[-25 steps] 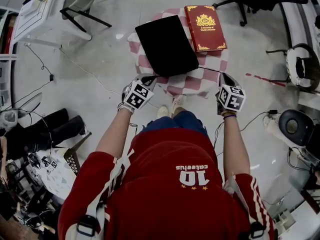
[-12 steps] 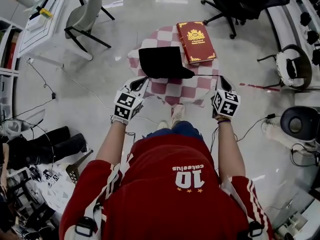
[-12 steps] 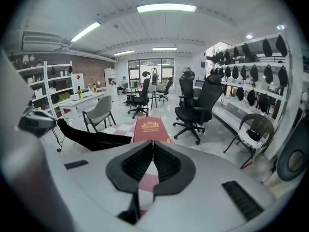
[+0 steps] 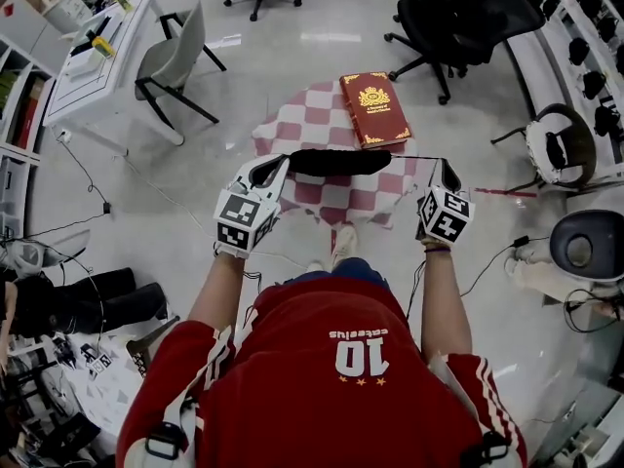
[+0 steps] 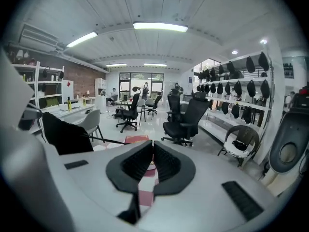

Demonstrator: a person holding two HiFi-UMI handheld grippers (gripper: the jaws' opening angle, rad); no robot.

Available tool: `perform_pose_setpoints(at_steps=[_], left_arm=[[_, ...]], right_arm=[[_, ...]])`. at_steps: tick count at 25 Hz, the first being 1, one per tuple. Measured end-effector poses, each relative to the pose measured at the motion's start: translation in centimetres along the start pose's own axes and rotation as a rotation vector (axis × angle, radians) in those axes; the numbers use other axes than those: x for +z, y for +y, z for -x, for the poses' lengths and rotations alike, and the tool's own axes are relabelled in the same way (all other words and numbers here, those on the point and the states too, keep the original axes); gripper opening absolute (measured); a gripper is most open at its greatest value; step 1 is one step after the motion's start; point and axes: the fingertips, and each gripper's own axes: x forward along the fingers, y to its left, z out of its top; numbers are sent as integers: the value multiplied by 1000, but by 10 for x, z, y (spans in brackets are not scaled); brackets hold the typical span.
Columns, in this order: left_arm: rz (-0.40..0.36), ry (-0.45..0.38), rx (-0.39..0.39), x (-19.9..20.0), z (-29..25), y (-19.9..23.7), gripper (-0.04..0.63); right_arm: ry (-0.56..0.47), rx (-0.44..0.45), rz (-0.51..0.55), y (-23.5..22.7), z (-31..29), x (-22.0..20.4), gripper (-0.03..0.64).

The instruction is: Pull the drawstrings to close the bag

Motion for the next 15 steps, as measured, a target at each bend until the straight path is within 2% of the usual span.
perform_pose_setpoints(at_steps=[10,15], left_arm=[[17,-49,61,38,14,9,6],[30,-75,132,52,20,22,6]], right_arm=[[-116,-79,-39,-23,30,52,23],[-141,-110,-64,-31,36,61,23]])
